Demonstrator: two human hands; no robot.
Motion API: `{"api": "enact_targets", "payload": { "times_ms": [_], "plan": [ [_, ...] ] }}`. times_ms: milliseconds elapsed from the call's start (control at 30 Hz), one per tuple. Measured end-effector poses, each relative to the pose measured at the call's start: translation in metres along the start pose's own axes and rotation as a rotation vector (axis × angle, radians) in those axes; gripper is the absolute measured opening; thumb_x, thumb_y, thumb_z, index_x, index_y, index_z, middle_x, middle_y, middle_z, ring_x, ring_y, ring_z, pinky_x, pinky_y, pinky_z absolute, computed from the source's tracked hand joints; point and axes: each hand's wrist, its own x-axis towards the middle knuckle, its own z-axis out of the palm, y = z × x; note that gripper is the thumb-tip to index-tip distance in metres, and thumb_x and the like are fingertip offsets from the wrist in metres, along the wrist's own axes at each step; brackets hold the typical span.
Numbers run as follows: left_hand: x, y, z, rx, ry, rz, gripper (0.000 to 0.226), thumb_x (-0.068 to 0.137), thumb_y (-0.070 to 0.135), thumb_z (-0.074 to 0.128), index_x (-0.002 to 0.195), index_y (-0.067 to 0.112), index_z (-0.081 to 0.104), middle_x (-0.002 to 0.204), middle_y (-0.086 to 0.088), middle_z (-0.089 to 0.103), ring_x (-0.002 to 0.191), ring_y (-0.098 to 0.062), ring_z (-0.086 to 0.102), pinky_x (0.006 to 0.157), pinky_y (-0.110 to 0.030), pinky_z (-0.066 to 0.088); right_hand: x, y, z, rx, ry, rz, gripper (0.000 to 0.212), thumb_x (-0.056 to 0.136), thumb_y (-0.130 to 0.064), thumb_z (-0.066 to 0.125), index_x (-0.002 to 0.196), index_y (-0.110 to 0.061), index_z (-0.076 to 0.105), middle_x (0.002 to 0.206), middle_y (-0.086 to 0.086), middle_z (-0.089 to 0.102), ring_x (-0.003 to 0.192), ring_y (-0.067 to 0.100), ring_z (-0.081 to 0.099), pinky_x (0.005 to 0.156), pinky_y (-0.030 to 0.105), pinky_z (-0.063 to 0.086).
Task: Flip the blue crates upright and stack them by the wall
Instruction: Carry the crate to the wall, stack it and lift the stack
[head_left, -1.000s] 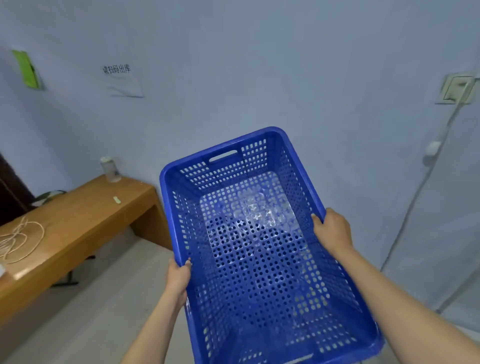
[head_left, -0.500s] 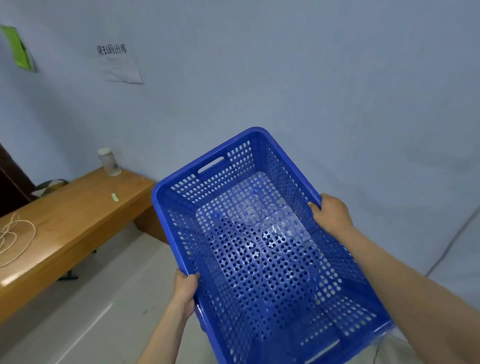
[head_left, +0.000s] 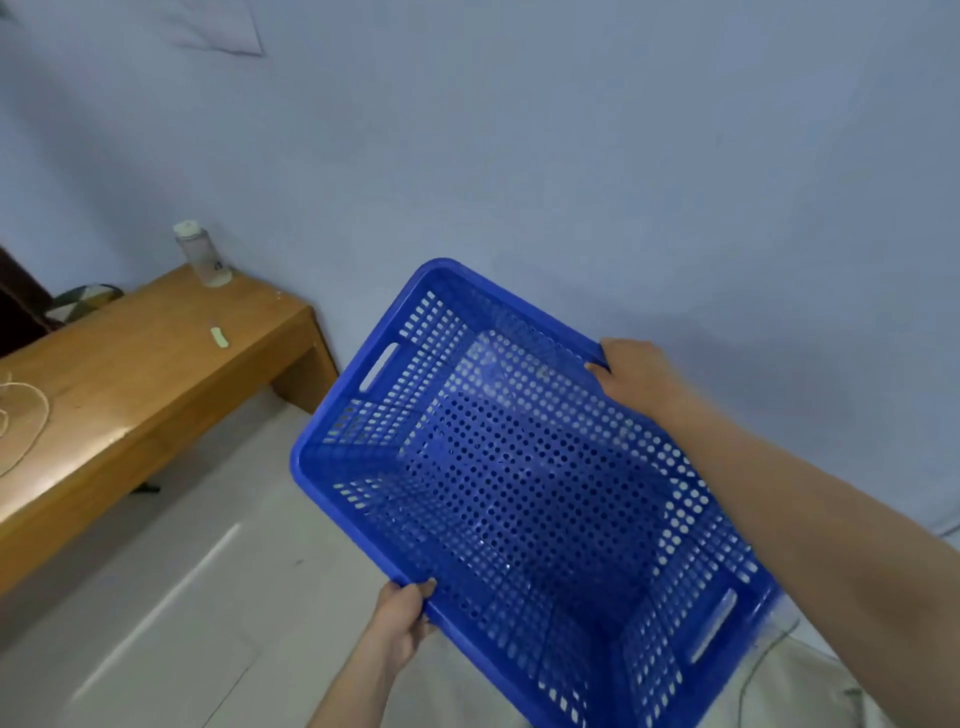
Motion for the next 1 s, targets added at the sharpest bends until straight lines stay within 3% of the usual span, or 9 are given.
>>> {"api": "enact_targets", "payload": {
  "times_ms": [200,333,433,500,667,733,800,900,1000],
  "plan": [
    [0.004,-0.004,0.013,-0.129,0.097,-0.049,0.023,0.096,-0.013,0.041,0.108,0.001,0.055,0.098,-0.015,0.064,0.083,-0.03,0.062,0.047,-0.042,0.059,0.043,-0.018,0.019,-0.061,-0.037,-0.087,0.026,0.098,-0.035,0.047,0.085,-0.013,0.051,0.075,0.003,0.057,0.068,0.024,0.057,0.061,0.033,0.046],
    [0.013,-0.005,0.023,-0.192,0.166,-0.083,0.032,0.095,-0.015,0.04,0.122,0.001,0.05,0.113,-0.02,0.058,0.083,-0.031,0.058,0.08,-0.054,0.052,0.065,-0.042,0.033,-0.113,-0.059,-0.079,0.022,0.099,-0.03,0.052,0.087,-0.011,0.051,0.072,0.003,0.055,0.062,0.023,0.054,0.055,0.031,0.042],
    [0.022,-0.006,0.031,-0.235,0.182,-0.094,0.036,0.095,-0.015,0.04,0.125,0.001,0.05,0.119,-0.021,0.056,0.09,-0.032,0.058,0.084,-0.051,0.047,0.08,-0.054,0.042,-0.122,-0.108,0.023,0.009,0.095,-0.015,0.059,0.093,-0.01,0.051,0.064,-0.003,0.043,0.051,0.014,0.039,0.045,0.028,0.026],
    [0.03,-0.009,0.036,-0.252,0.175,-0.104,0.034,0.095,-0.015,0.041,0.122,0.002,0.051,0.122,-0.022,0.057,0.085,-0.031,0.06,0.085,-0.052,0.048,0.088,-0.056,0.048,-0.13,-0.119,0.097,0.015,0.088,-0.006,0.065,0.095,-0.01,0.052,0.067,-0.002,0.049,0.053,0.015,0.042,0.045,0.028,0.023],
    [0.047,-0.018,0.038,-0.254,0.188,-0.155,0.035,0.095,-0.012,0.043,0.126,0.001,0.052,0.113,-0.017,0.061,0.081,-0.028,0.061,0.075,-0.05,0.052,0.09,-0.066,0.066,-0.153,-0.104,0.195,0.031,0.078,0.011,0.066,0.093,-0.011,0.05,0.072,0.003,0.051,0.068,0.02,0.053,0.067,0.031,0.041],
    [0.048,-0.017,0.039,-0.229,0.181,-0.158,0.035,0.093,-0.014,0.042,0.121,0.003,0.052,0.102,-0.015,0.063,0.08,-0.028,0.06,0.065,-0.046,0.053,0.086,-0.062,0.078,-0.118,-0.129,0.268,0.039,0.076,0.012,0.067,0.109,-0.004,0.055,0.094,0.011,0.062,0.088,0.027,0.062,0.077,0.034,0.046],
    [0.049,-0.017,0.044,-0.206,0.182,-0.14,0.037,0.09,-0.017,0.041,0.117,0.006,0.053,0.094,-0.013,0.063,0.078,-0.027,0.06,0.062,-0.041,0.055,0.082,-0.048,0.091,-0.07,-0.175,0.313,0.052,0.079,0.014,0.062,0.128,0.001,0.051,0.109,0.016,0.064,0.095,0.03,0.063,0.078,0.036,0.05],
    [0.051,-0.022,0.052,-0.213,0.196,-0.129,0.039,0.088,-0.018,0.042,0.118,0.004,0.055,0.095,-0.015,0.063,0.078,-0.028,0.059,0.068,-0.043,0.057,0.076,-0.025,0.094,0.074,-0.206,0.33,0.06,0.088,0.012,0.05,0.145,-0.001,0.036,0.119,0.019,0.06,0.091,0.03,0.06,0.065,0.035,0.048],
    [0.056,-0.026,0.054,-0.207,0.172,-0.124,0.048,0.086,-0.017,0.045,0.129,0.003,0.054,0.118,-0.021,0.062,0.091,-0.034,0.06,0.09,-0.06,0.051,0.058,-0.009,0.093,0.169,-0.16,0.374,0.058,0.089,0.005,0.046,0.144,-0.003,0.033,0.1,0.016,0.06,0.076,0.025,0.054,0.051,0.032,0.039]
  ]
}}
